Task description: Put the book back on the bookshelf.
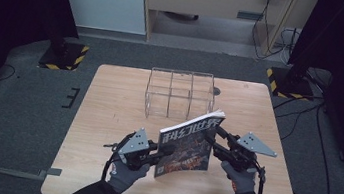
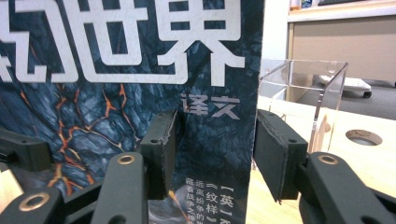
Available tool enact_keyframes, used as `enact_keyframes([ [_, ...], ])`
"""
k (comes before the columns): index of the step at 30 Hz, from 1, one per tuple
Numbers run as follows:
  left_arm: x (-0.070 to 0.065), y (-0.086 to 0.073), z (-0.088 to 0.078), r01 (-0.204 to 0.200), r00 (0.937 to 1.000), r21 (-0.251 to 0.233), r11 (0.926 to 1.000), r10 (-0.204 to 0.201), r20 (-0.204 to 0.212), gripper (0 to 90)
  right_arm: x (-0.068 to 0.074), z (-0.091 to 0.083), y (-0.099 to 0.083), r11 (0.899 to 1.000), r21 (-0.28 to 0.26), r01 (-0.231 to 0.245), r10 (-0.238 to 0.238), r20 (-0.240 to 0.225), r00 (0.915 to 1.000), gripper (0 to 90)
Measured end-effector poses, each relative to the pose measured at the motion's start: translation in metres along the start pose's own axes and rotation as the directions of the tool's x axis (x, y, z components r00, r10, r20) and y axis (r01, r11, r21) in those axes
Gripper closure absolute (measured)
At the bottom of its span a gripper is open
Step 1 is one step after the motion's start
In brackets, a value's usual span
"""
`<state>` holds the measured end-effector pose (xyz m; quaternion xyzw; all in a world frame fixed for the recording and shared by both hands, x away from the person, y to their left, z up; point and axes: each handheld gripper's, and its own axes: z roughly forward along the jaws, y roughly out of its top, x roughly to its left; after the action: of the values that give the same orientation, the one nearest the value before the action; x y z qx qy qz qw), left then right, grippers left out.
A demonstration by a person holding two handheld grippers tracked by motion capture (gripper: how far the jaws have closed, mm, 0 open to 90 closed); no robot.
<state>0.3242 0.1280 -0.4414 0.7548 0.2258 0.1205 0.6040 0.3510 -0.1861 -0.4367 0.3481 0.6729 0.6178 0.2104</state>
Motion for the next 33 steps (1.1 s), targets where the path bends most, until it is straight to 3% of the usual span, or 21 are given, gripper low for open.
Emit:
enact_keyframes([
  [3,0.000,0.000,0.001,0.031,0.9995,-0.034,0.9989,-0.031,0.005,77.3,0.001,0.000,0.000,1.000,0.000,0.008,-0.008,-0.012,0.9999,52.6],
  [8,-0.003,0.000,0.005,0.015,0.9998,-0.025,0.9996,-0.015,0.009,76.9,0.005,0.001,0.001,1.000,-0.009,0.018,-0.019,-0.026,0.9995,51.5],
  [19,-0.002,-0.001,0.010,0.030,0.9993,-0.024,0.9993,-0.030,-0.022,79.0,0.006,0.000,0.001,1.000,-0.005,0.014,-0.014,-0.032,0.9994,51.0],
  [25,-0.003,0.002,0.011,0.017,0.9985,-0.002,0.9999,-0.017,-0.053,81.4,0.005,0.001,0.001,1.000,0.013,0.011,-0.011,-0.031,0.9995,50.2],
  [33,-0.002,0.005,0.009,0.044,0.9961,0.017,0.9989,-0.042,-0.077,82.3,-0.002,0.001,-0.003,0.999,0.053,0.007,-0.007,0.015,0.9999,42.8],
])
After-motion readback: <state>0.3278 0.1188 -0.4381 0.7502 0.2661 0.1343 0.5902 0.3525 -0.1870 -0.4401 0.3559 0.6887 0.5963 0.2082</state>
